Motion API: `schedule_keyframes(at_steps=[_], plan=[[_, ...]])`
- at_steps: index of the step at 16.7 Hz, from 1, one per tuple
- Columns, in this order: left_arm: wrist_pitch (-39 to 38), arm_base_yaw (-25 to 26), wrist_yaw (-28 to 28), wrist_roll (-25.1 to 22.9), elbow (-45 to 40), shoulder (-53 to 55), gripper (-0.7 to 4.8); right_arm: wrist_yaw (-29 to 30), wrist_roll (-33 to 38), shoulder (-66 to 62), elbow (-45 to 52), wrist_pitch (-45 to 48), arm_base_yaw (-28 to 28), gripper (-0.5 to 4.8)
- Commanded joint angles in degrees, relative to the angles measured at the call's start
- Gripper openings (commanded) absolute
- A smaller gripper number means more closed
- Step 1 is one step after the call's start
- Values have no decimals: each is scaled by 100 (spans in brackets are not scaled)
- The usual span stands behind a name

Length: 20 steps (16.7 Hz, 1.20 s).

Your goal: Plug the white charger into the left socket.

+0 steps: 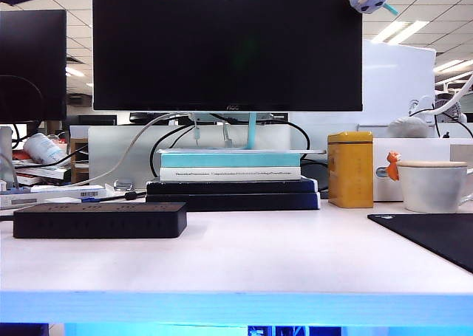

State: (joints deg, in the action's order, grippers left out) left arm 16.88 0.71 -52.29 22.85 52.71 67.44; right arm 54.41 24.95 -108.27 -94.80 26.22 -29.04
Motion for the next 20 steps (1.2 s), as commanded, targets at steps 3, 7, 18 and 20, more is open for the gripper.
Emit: schedule_keyframes(at_steps=[3,7,18,20], plan=[[33,-2,114,-155,20,-20,479,-420,-1141,-114,-39,-1344,-31,202],[33,0,125,-262,20,-17,479,79,-2369,-310,-37,-1443,-70,202],[-1620,-11,1283,-2229,15,42,479,358,-2538,-1759,-35,-459,-48,202],[-1814,-11,1401,-2441,7,232,479,647,-2533,-1991,-35,-498,-31,202]])
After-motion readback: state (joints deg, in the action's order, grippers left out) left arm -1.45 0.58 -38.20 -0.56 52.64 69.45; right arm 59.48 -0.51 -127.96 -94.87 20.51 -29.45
